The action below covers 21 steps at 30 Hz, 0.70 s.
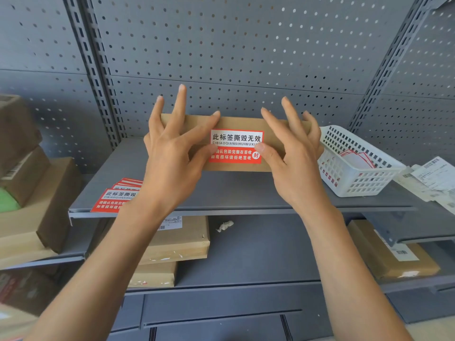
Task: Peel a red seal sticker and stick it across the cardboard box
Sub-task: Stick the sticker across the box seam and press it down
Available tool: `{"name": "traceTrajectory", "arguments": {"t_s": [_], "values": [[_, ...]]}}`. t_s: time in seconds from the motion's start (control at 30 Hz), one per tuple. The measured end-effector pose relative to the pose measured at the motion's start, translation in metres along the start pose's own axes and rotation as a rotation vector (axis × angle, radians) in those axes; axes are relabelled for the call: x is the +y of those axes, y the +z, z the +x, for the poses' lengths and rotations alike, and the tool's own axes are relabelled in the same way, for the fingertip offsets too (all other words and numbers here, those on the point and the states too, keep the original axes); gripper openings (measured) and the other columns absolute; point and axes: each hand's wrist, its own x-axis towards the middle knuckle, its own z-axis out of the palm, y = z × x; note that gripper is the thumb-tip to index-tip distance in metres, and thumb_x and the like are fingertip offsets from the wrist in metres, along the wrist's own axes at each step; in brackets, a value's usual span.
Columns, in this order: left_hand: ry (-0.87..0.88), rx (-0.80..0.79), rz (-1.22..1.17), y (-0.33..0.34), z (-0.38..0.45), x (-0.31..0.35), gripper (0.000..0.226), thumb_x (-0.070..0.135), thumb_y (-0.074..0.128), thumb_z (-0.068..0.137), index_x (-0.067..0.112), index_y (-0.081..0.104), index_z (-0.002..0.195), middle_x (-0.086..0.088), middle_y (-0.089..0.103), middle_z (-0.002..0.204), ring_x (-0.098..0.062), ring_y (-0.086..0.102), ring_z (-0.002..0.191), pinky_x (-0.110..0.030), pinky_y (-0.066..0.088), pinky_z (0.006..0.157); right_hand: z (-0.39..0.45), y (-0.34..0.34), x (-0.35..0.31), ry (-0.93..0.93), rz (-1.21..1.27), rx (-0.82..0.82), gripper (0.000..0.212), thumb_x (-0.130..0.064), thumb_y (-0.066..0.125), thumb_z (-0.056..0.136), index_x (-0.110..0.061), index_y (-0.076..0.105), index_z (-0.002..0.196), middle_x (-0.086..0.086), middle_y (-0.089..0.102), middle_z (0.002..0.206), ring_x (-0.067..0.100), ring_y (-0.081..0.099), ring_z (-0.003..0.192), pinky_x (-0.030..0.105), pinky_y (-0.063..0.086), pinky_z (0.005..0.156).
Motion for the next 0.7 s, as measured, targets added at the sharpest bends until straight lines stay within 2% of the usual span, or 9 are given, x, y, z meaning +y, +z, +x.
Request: {"name": "traceTrajectory", "arguments": {"t_s": [0.07, 0.2, 0.37, 0.43, 0.5, 0.57, 0.63, 0.7], "values": [[0.016, -0.023, -0.005, 0.000, -0.002, -0.003, 0.055, 0.020, 0.070, 0.095, 0.039, 0.054, 0.144, -0.004, 0.011, 0.172, -0.044, 0.002, 0.156, -0.048, 0.014, 0.106, -0.003, -0.002, 0.002, -0.011, -0.016, -0.038, 0.060, -0.030, 0.069, 0.096, -0.036, 0.046, 0.151, -0.005, 0.021, 0.171, 0.038, 0.011, 0.154, 0.061, 0.018, 0.117], [0.017, -0.054, 0.004, 0.000, -0.005, -0.008, 0.062, 0.020, 0.075, 0.092, 0.038, 0.052, 0.146, -0.003, 0.009, 0.172, -0.044, 0.002, 0.155, -0.062, 0.021, 0.110, -0.007, -0.004, 0.003, -0.016, -0.012, -0.102, 0.071, -0.028, 0.074, 0.093, -0.040, 0.039, 0.154, -0.008, 0.015, 0.172, 0.035, 0.004, 0.156, 0.055, 0.012, 0.120], [0.033, -0.082, 0.032, -0.001, -0.009, -0.012, 0.076, 0.016, 0.083, 0.084, 0.038, 0.049, 0.148, -0.004, 0.008, 0.172, -0.046, 0.002, 0.154, -0.065, 0.021, 0.111, -0.011, -0.005, 0.004, -0.030, -0.038, -0.173, 0.085, -0.024, 0.079, 0.088, -0.042, 0.031, 0.157, -0.011, 0.006, 0.173, 0.032, -0.004, 0.157, 0.054, 0.009, 0.122], [0.042, -0.105, 0.047, -0.001, -0.011, -0.014, 0.082, 0.018, 0.086, 0.079, 0.037, 0.048, 0.149, -0.004, 0.007, 0.172, -0.047, 0.001, 0.155, -0.067, 0.022, 0.110, -0.014, -0.005, 0.005, -0.027, -0.048, -0.188, 0.090, -0.029, 0.082, 0.085, -0.042, 0.030, 0.157, -0.012, 0.005, 0.172, 0.032, -0.005, 0.157, 0.054, 0.010, 0.121], [0.051, -0.105, 0.047, -0.001, -0.012, -0.014, 0.083, 0.028, 0.088, 0.077, 0.037, 0.049, 0.149, -0.004, 0.008, 0.172, -0.045, 0.000, 0.155, -0.064, 0.020, 0.111, -0.015, -0.003, 0.003, -0.015, -0.029, -0.167, 0.091, -0.038, 0.083, 0.081, -0.043, 0.032, 0.156, -0.013, 0.007, 0.172, 0.032, -0.005, 0.157, 0.054, 0.011, 0.121], [0.040, -0.068, 0.033, 0.001, -0.013, -0.013, 0.079, 0.035, 0.087, 0.076, 0.038, 0.052, 0.147, -0.004, 0.011, 0.172, -0.043, 0.002, 0.155, -0.054, 0.017, 0.111, -0.016, 0.001, 0.000, -0.006, -0.024, -0.121, 0.090, -0.044, 0.083, 0.080, -0.042, 0.034, 0.155, -0.012, 0.010, 0.172, 0.033, -0.003, 0.157, 0.056, 0.012, 0.120], [0.026, -0.037, 0.030, 0.003, -0.013, -0.012, 0.077, 0.031, 0.088, 0.076, 0.038, 0.054, 0.145, -0.003, 0.013, 0.172, -0.043, 0.005, 0.155, -0.047, 0.015, 0.108, -0.017, 0.005, -0.003, 0.004, -0.033, -0.090, 0.090, -0.042, 0.084, 0.080, -0.041, 0.035, 0.155, -0.011, 0.012, 0.172, 0.035, -0.001, 0.157, 0.058, 0.012, 0.120], [0.028, -0.039, 0.026, 0.003, -0.013, -0.014, 0.076, 0.026, 0.087, 0.077, 0.038, 0.054, 0.145, -0.003, 0.014, 0.172, -0.043, 0.007, 0.154, -0.048, 0.017, 0.109, -0.018, 0.006, -0.003, 0.004, -0.042, -0.093, 0.090, -0.034, 0.084, 0.080, -0.040, 0.035, 0.155, -0.010, 0.012, 0.172, 0.036, 0.001, 0.156, 0.060, 0.014, 0.119]]}}
